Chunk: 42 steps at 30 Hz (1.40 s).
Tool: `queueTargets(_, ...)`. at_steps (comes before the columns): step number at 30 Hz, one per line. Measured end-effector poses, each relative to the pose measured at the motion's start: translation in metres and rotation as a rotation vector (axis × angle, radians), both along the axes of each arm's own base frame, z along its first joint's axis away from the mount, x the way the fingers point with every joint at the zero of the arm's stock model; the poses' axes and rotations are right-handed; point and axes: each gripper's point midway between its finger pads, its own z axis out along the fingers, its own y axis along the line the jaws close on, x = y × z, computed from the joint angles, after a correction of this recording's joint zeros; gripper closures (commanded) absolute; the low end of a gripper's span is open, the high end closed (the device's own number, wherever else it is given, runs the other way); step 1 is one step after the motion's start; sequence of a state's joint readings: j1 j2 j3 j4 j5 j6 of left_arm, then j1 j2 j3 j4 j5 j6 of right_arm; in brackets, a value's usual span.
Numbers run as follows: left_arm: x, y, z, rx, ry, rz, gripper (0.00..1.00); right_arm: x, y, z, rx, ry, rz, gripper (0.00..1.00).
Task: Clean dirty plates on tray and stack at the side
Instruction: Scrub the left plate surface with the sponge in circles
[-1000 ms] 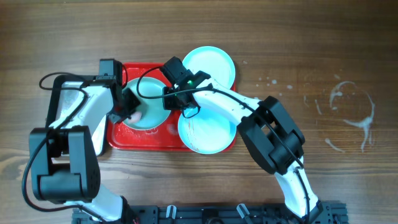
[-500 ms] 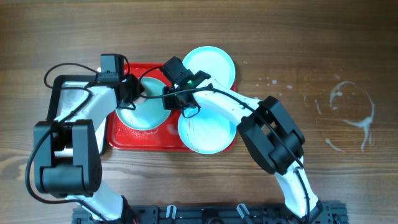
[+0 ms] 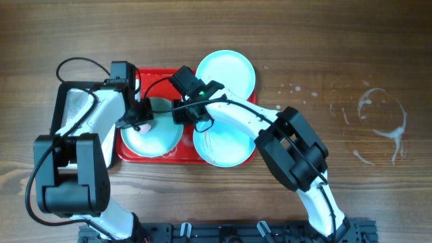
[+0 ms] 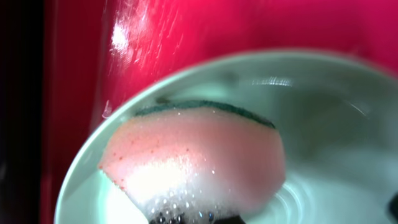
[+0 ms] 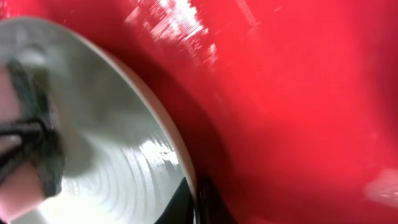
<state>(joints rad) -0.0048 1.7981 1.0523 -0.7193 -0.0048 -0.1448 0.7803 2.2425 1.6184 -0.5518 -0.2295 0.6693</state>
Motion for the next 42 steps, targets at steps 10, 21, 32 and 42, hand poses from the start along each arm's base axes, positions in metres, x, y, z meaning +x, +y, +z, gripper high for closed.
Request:
queueTargets(10,-0.066,0.004,0.001,0.023,0.263,0.056,0.96,-0.002,0.004,0.000,0.018,0.005,0.022,0.96)
queueTargets(21,-0.009,0.009,-0.001,0.004,-0.002,0.389,0.96,0.015,-0.005,0.000,0.043,0.021,-0.079,0.96)
queueTargets(32,0.032,0.016,0.001,0.017,-0.218,0.572,0.96,0.024,-0.009,0.000,0.066,0.062,-0.195,0.96)
queueTargets(42,0.068,-0.007,0.008,-0.128,-0.260,0.419,0.96,0.028,-0.014,-0.001,0.065,0.062,-0.207,0.96)
